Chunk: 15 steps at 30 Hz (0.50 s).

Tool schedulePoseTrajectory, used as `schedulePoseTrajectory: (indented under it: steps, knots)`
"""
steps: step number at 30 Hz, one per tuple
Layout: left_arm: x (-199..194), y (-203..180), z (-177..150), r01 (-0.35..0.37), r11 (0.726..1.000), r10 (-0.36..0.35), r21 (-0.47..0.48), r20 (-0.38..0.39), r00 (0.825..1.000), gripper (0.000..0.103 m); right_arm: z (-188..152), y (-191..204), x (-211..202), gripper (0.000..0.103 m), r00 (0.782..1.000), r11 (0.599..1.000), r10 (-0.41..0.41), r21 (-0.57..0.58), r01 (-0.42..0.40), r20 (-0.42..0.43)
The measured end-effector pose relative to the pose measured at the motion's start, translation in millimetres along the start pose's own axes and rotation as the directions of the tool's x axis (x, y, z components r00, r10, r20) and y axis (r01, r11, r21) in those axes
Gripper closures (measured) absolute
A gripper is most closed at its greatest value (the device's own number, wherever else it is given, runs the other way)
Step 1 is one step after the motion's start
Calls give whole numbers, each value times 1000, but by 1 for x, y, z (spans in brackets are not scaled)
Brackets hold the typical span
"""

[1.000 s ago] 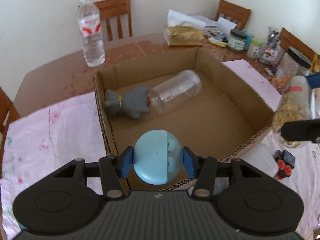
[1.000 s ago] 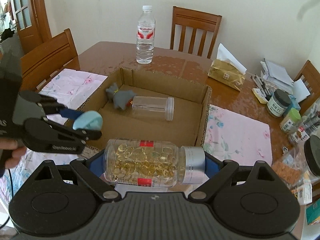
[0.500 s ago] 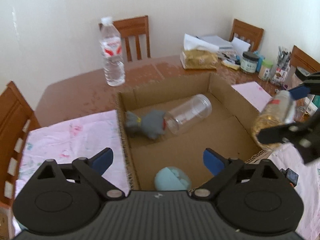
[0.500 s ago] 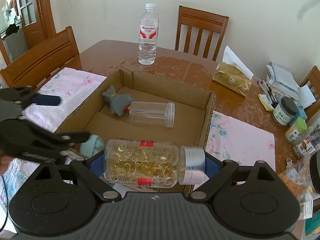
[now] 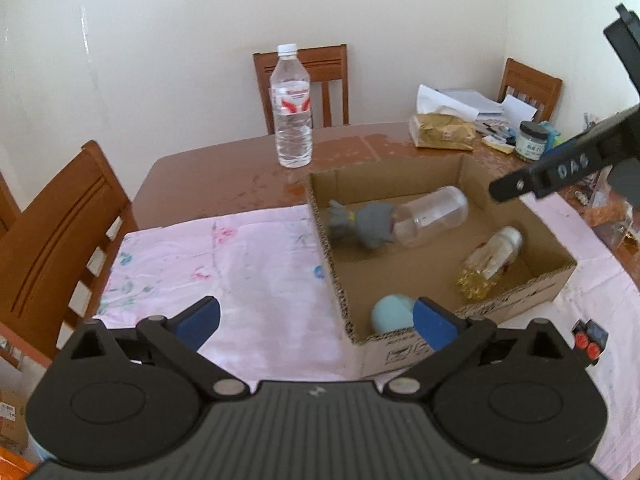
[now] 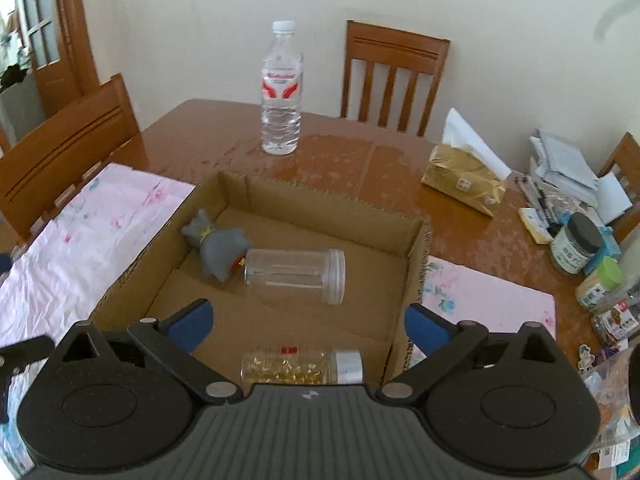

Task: Organize rigid objects

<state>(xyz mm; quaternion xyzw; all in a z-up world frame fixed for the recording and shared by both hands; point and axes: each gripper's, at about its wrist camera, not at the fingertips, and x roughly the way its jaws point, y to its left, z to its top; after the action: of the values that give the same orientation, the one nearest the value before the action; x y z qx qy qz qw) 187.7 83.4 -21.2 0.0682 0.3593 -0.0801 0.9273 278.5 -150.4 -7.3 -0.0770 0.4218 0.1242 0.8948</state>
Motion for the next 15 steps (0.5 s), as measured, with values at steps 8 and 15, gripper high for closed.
schedulePoseTrajectory:
  steps: [8,15]
  knots:
    - [-2,5,-10,-9,999,9,31,-12,1000,1,-14,7,-15,0,998,997,-63,47,63,6]
    - [-3,7,-19,43,998,-42,55,-14,999,1,-43,15,-34,0,992,983,-123,141,122,0]
